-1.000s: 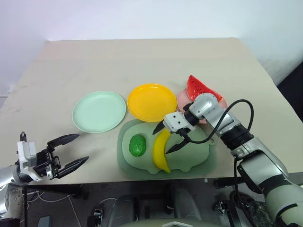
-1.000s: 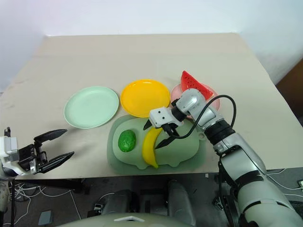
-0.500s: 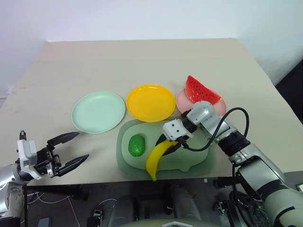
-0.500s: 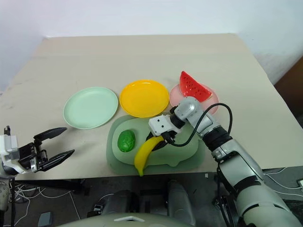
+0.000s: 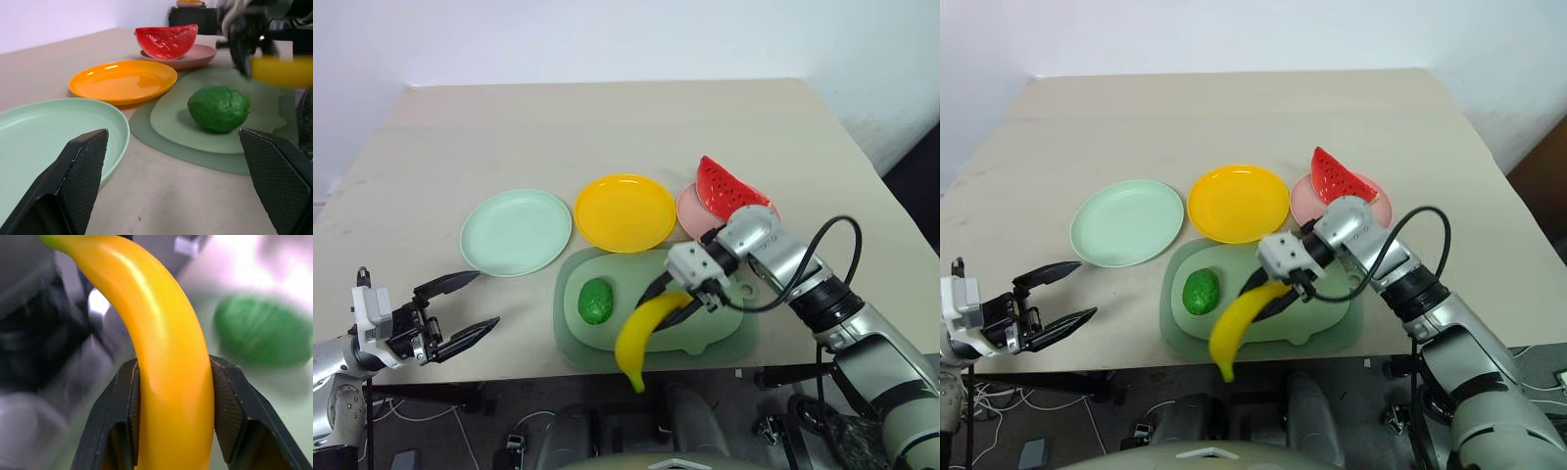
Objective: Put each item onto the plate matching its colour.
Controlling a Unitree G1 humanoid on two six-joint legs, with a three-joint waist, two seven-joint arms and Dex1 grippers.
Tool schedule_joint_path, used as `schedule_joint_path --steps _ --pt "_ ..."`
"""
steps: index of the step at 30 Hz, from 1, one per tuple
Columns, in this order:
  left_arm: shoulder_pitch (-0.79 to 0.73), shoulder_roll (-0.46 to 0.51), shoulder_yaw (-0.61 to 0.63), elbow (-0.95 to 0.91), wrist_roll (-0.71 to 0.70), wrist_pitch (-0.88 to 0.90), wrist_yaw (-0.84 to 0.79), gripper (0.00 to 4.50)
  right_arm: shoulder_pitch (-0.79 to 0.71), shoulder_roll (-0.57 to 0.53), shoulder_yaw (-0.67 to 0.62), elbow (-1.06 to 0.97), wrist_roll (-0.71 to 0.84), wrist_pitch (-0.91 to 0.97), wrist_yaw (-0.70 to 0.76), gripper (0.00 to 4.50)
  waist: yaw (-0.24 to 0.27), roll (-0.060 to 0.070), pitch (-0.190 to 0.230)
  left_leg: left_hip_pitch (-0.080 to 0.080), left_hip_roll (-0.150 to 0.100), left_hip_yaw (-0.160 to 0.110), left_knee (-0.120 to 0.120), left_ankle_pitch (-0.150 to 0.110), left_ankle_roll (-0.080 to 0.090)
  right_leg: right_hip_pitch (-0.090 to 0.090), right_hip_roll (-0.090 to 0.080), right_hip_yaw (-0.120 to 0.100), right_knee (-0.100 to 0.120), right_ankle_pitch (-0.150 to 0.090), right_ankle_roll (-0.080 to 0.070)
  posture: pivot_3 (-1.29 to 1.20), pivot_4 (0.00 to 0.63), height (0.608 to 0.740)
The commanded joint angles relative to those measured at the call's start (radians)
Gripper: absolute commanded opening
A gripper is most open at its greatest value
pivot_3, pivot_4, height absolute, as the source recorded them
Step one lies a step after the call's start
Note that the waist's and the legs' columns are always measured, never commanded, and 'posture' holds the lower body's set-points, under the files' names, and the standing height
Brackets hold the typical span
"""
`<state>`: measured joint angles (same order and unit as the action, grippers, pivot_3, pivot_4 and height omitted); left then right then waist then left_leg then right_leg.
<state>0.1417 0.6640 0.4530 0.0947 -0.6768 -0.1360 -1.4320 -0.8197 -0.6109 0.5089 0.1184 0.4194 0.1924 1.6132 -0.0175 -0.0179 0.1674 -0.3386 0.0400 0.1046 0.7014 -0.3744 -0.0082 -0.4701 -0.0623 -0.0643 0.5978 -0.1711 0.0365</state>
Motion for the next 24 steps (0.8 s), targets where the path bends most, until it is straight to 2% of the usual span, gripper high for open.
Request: schedule_joint_path --steps 1,5,8,12,16,24 --pt "0.001 0.007 0.016 -0.025 -0.013 0.001 0.000 4.50 -0.074 0.037 -0.097 -0.040 0.111 0.171 -0.014 1.59 0.003 0.000 0.000 0.000 0.000 0.000 0.000 0.000 0.000 0.000 0.000 0.000 0.000 0.000 0.000 0.00 0.150 0.736" --pt "0.000 0.014 0.026 -0.024 -0.024 0.004 -0.009 4.50 -0.140 0.102 -0.139 0.057 0.074 0.256 -0.094 1.59 0.003 0.000 0.000 0.000 0.002 0.000 0.000 0.000 0.000 0.000 0.000 0.000 0.000 0.000 0.000 0.00 0.150 0.736" --pt "0.003 0.018 0.033 -0.031 -0.033 0.009 -0.010 4.50 -0.236 0.167 -0.142 0.256 -0.005 0.325 -0.199 1.59 0.001 0.000 0.000 -0.001 0.001 0.001 0.000 0.000 0.000 0.000 0.000 0.000 0.000 0.000 -0.001 0.00 0.150 0.736" --pt "0.021 0.016 0.053 -0.046 -0.050 0.018 -0.008 4.50 -0.339 0.268 -0.173 0.589 -0.144 0.219 -0.417 1.59 -0.002 0.000 0.000 -0.002 0.000 0.002 0.000 0.001 -0.003 -0.003 0.000 0.000 0.000 0.001 -0.001 0.00 0.150 0.736" --pt "0.050 0.020 0.079 -0.069 -0.066 0.024 -0.014 4.50 -0.408 0.320 -0.213 0.802 -0.219 0.139 -0.534 1.59 -0.005 0.000 0.000 -0.005 0.000 0.003 -0.001 0.003 -0.006 -0.005 0.000 0.000 0.000 0.001 -0.001 0.00 0.150 0.736" --pt "0.126 0.036 0.155 -0.106 -0.108 0.048 -0.045 4.50 -0.455 0.364 -0.234 1.014 -0.366 0.010 -0.690 1.59 -0.027 0.000 0.000 -0.013 0.000 0.001 -0.001 0.003 -0.006 -0.010 0.000 -0.002 0.000 0.001 -0.001 0.00 0.150 0.736"
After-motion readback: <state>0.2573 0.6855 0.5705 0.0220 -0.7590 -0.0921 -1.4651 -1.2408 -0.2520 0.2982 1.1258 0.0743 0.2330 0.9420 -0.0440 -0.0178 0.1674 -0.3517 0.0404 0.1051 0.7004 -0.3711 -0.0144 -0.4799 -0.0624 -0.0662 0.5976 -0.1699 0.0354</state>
